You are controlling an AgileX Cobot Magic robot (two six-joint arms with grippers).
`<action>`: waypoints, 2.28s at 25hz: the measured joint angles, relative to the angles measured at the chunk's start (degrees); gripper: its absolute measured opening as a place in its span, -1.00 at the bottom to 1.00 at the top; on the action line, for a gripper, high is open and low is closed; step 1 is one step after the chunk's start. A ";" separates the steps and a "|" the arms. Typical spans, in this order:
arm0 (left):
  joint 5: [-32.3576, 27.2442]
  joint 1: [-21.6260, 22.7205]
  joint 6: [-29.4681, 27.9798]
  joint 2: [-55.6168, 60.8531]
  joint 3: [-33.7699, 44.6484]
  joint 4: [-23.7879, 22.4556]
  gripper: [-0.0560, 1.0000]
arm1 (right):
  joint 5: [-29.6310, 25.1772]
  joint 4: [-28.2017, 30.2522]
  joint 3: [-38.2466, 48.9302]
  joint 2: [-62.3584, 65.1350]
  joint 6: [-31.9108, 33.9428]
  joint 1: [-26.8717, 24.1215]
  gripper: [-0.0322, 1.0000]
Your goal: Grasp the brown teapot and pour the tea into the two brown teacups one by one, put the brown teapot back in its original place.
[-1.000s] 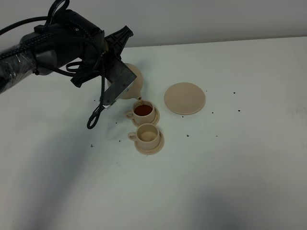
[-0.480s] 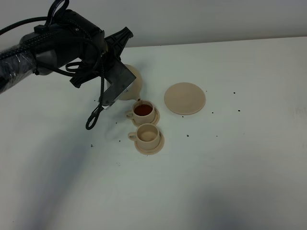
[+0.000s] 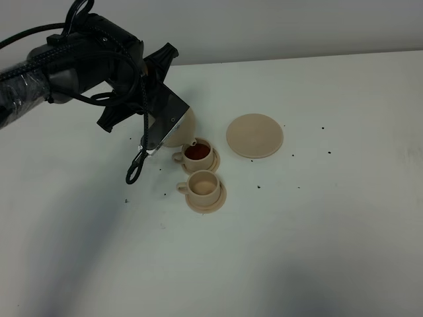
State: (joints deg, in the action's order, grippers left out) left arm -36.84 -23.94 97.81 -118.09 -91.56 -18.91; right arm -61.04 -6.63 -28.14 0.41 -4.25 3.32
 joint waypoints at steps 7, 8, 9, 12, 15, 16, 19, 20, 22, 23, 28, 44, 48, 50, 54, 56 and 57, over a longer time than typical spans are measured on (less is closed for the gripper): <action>-3.38 0.84 -3.69 0.00 0.00 0.54 -0.61 | 0.00 0.00 0.00 0.00 0.00 0.00 0.01; -3.97 1.04 -3.77 0.07 0.00 1.04 -0.61 | 0.00 0.00 0.00 0.00 0.00 0.00 0.01; -4.34 1.33 -3.87 0.20 0.00 1.94 -0.61 | 0.00 0.00 0.00 0.00 0.00 0.00 0.01; -4.90 2.09 -4.11 0.77 0.00 5.25 -0.61 | 0.00 0.00 0.00 0.00 0.00 0.00 0.01; -5.79 2.93 -6.09 1.54 0.00 8.26 -0.61 | 0.00 0.00 0.00 0.00 0.00 0.00 0.01; -6.14 3.24 -7.21 1.67 0.00 9.03 -0.61 | 0.00 0.00 0.00 0.00 0.00 0.00 0.01; -8.42 3.94 -12.03 1.67 0.00 9.73 -0.61 | 0.00 0.00 0.00 0.00 0.00 0.00 0.01; -9.17 4.13 -13.31 1.67 0.00 9.82 -0.61 | 0.00 0.00 0.00 0.00 0.00 0.00 0.01; -10.85 4.47 -16.48 1.67 0.00 9.87 -0.61 | 0.00 0.00 0.00 0.00 0.00 0.00 0.01; -11.32 4.71 -17.99 1.73 0.00 10.03 -0.61 | 0.00 0.00 0.00 0.00 0.00 0.00 0.01; -13.96 5.96 -26.90 1.91 0.00 11.71 -0.61 | 0.00 0.00 0.00 0.00 0.00 0.00 0.01; -13.61 10.06 -40.10 2.27 5.88 18.49 -0.61 | 0.00 0.00 0.00 0.00 0.00 0.00 0.01; -9.87 10.06 -39.86 2.65 9.31 18.44 -0.61 | 0.00 0.00 0.00 0.00 0.00 0.00 0.01; -9.11 10.06 -39.39 4.09 9.63 18.51 -0.61 | 0.00 0.00 0.00 0.00 0.00 0.00 0.01; -9.07 10.06 -37.17 8.84 9.69 20.24 -0.61 | 0.00 0.00 0.00 0.00 0.00 0.00 0.01; -10.48 10.06 -35.10 10.66 9.74 21.26 -0.61 | 0.00 0.00 0.00 0.00 0.00 0.00 0.01; -11.48 10.06 -33.85 11.45 9.94 21.31 -0.61 | 0.00 0.00 0.00 0.00 0.00 0.00 0.01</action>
State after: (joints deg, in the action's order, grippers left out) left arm -48.31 -13.88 63.96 -106.64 -81.62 2.40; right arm -61.04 -6.63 -28.14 0.41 -4.25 3.32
